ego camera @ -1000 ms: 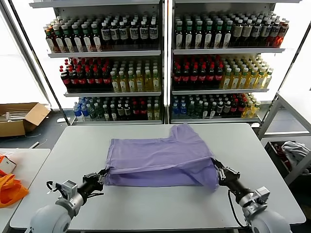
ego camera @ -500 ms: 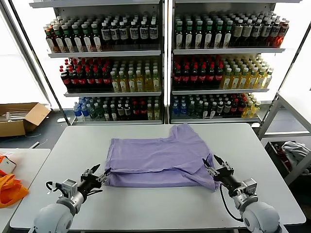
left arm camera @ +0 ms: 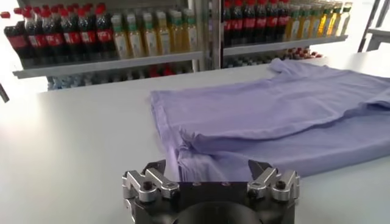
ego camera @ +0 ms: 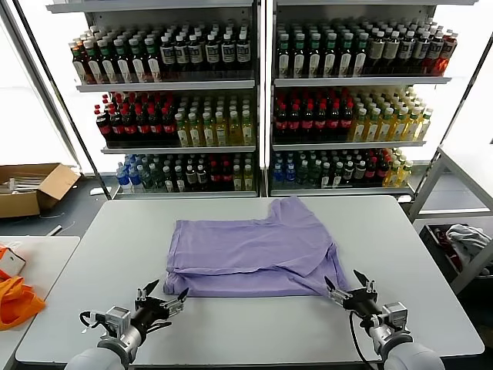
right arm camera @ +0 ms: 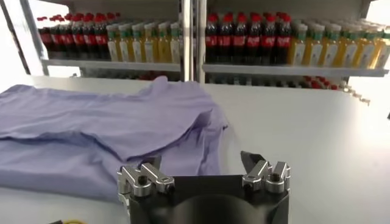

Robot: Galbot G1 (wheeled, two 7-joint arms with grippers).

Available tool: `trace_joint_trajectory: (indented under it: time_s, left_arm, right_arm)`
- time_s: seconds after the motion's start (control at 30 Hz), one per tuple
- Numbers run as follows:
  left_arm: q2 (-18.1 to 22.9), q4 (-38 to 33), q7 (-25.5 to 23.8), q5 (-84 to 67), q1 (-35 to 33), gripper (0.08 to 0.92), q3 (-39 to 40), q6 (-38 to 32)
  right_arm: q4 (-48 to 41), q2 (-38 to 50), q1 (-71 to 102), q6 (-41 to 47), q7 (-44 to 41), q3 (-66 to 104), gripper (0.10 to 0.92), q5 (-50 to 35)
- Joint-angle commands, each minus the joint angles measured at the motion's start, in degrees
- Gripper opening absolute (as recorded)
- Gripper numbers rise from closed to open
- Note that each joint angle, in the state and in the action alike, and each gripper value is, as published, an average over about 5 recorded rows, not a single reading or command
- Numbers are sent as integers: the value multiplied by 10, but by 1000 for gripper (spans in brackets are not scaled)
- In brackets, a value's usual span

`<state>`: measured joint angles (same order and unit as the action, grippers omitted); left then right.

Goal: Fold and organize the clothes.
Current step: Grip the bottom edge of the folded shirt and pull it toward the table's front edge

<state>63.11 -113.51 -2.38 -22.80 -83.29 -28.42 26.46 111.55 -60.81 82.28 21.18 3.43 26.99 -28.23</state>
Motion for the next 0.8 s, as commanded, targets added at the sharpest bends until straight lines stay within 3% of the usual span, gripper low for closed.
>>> trace_joint_trajectory:
  time_s: [0.03, 0.67, 0.8]
  left_arm:
    - [10, 35, 6, -19, 22, 807, 4, 4]
    - [27, 23, -9, -12, -7, 282, 5, 4]
    - [38, -1, -8, -9, -28, 162, -9, 12]
  right_arm:
    - [6, -12, 14, 41, 30, -6, 765, -24]
    - [28, -2, 32, 35, 25, -2, 213, -42]
    - [52, 1, 60, 32, 27, 5, 134, -47]
